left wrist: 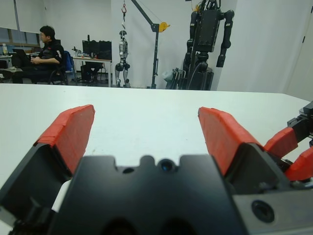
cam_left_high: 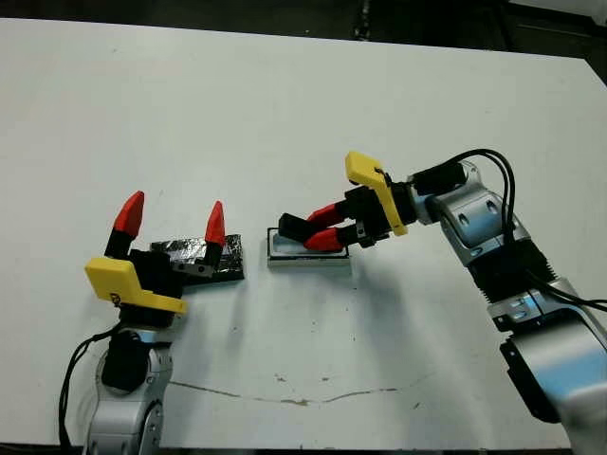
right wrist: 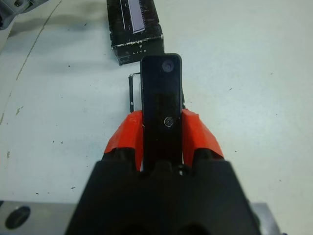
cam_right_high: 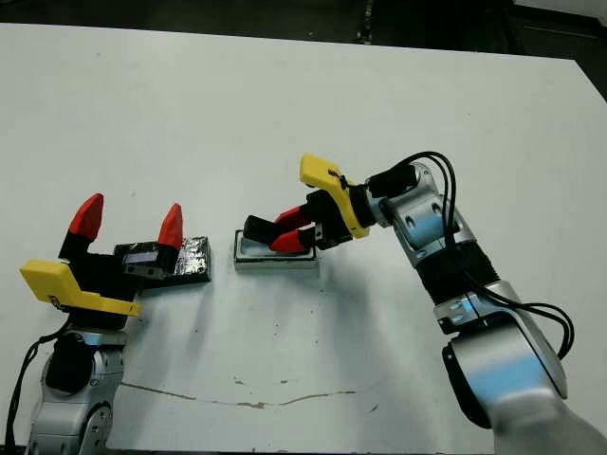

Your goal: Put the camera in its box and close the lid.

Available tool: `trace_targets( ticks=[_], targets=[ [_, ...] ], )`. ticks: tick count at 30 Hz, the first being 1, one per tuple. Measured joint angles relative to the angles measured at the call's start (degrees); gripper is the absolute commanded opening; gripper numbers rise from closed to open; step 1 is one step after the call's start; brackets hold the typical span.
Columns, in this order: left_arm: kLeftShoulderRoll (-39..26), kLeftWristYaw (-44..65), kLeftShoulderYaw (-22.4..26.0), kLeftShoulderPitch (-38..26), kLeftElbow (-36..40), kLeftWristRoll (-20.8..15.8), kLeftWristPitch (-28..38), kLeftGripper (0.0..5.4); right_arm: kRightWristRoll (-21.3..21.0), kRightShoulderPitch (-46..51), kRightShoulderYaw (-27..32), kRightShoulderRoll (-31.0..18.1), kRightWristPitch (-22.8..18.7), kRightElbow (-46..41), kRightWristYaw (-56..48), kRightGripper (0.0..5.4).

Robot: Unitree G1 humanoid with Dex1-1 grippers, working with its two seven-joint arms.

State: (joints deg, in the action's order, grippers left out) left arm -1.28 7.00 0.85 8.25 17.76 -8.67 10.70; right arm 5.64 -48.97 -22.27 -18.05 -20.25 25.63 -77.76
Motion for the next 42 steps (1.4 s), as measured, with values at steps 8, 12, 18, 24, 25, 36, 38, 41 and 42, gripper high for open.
trace_targets(
  ticks=[8, 12, 18, 24, 25, 36, 38, 41, 42],
  targets=[
    [0.04, -0.15, 0.0, 0.08, 0.01, 0.11, 0.0, 5.4, -0.14, 0.0, -0.59, -0.39, -1.71, -0.45, 0.04, 1.66],
    [0.04, -0.14, 0.0, 0.08, 0.01, 0.0, 0.0, 5.4, -0.17, -0.01, -0.81, -0.77, -2.87, -1.24, 0.11, 1.66],
    [0.04, -0.15, -0.02, 0.08, 0.01, 0.0, 0.0, 5.4, -0.81, -0.26, -1.98, -1.55, -3.1, -2.56, 0.11, 1.84],
    [0.06, -0.23, -0.06, 0.17, 0.01, 0.24, 0.0, 5.4, -2.39, -0.53, -2.78, -3.3, -0.11, -2.79, -0.85, 2.74],
    [0.07, -0.28, -0.06, 0.17, 0.01, 0.34, 0.0, 5.4, -2.71, -0.43, -2.78, -3.48, 1.02, -2.79, -0.74, 2.9],
    [0.1, -0.32, -0.08, 0.4, 0.01, 0.33, 0.0, 5.4, -2.72, -0.19, -1.53, -3.6, 8.04, -0.97, -1.42, 4.6],
    [0.11, -0.31, -0.1, 0.46, 0.01, 0.23, 0.0, 5.4, -1.8, -0.19, -0.82, -3.65, 8.26, -0.86, -2.12, 4.89],
    [0.11, -0.31, -0.09, 0.47, 0.01, 0.11, 0.0, 5.4, -0.78, -0.19, 0.58, -3.88, 7.69, -1.12, -2.52, 5.27],
    [0.1, -0.31, -0.08, 0.47, 0.01, 0.15, 0.0, 5.4, -0.56, -0.18, 1.07, -4.15, 7.14, -1.53, -2.51, 5.39]
  ],
)
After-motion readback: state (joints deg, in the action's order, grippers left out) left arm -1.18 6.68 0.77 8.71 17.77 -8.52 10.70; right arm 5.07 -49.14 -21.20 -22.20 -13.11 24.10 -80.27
